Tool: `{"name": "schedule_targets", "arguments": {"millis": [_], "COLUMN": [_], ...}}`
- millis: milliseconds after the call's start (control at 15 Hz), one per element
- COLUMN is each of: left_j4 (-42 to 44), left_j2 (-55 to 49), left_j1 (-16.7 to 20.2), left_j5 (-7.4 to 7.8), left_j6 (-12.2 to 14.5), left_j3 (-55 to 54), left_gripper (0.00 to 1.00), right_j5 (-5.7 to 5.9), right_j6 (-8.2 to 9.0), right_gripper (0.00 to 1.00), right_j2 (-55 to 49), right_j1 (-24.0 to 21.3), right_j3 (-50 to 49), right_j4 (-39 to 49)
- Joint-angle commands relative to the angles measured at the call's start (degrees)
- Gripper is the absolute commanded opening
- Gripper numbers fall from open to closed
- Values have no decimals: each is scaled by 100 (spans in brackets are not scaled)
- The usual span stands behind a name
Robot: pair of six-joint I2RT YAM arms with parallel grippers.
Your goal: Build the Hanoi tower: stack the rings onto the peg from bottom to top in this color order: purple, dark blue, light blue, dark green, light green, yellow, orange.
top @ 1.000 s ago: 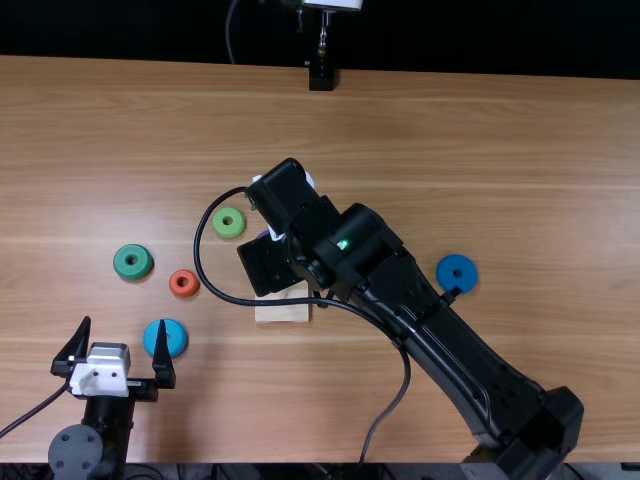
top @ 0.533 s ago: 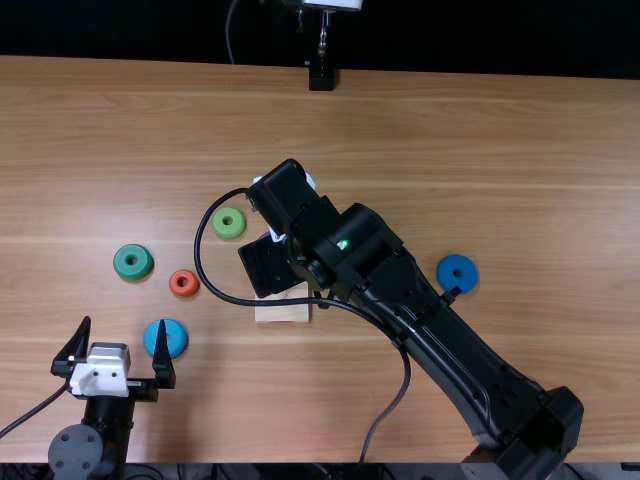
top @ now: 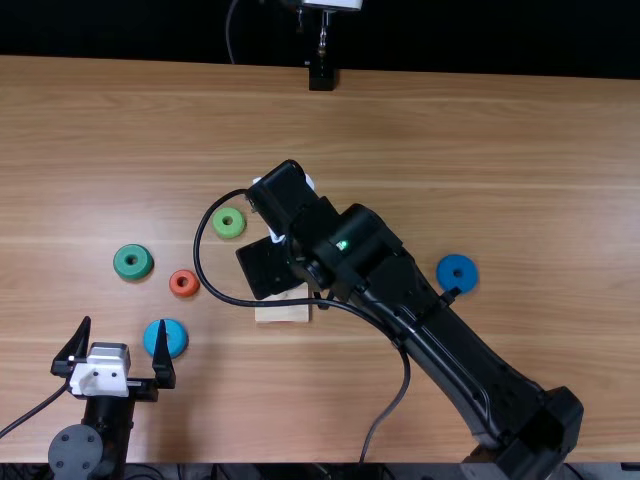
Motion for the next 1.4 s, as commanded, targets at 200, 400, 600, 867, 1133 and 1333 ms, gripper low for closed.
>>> {"name": "schedule_targets", "arguments": {"millis": [200,400,600,867,1133,1333], "left_j4": [-92,-92,-92,-92,-92,-92], "left_j2": [-62,-62,-62,-62,-62,-62], "left_j1": [66,74,66,74,66,66], "left_j5": [-44,-44,-44,-44,-44,-44], "left_j6": [74,74,74,74,74,74], "left_j3": [-141,-141,-141,-141,-141,-141], "left_gripper": [100,100,100,100,100,100], "right_j5": [59,69,69,27,48,37], "right_j6": [17,-14,-88,-141,-605,-721], "right_gripper": [100,100,100,100,100,100], "right_j2": [44,44,44,35,0,-193], "right_j1": [109,101,-14,-1262,-1956,-2571], "right_j3": [139,156,121,-2,-1048,-2771], "right_j4": [5,79,100,111,839,2674]}}
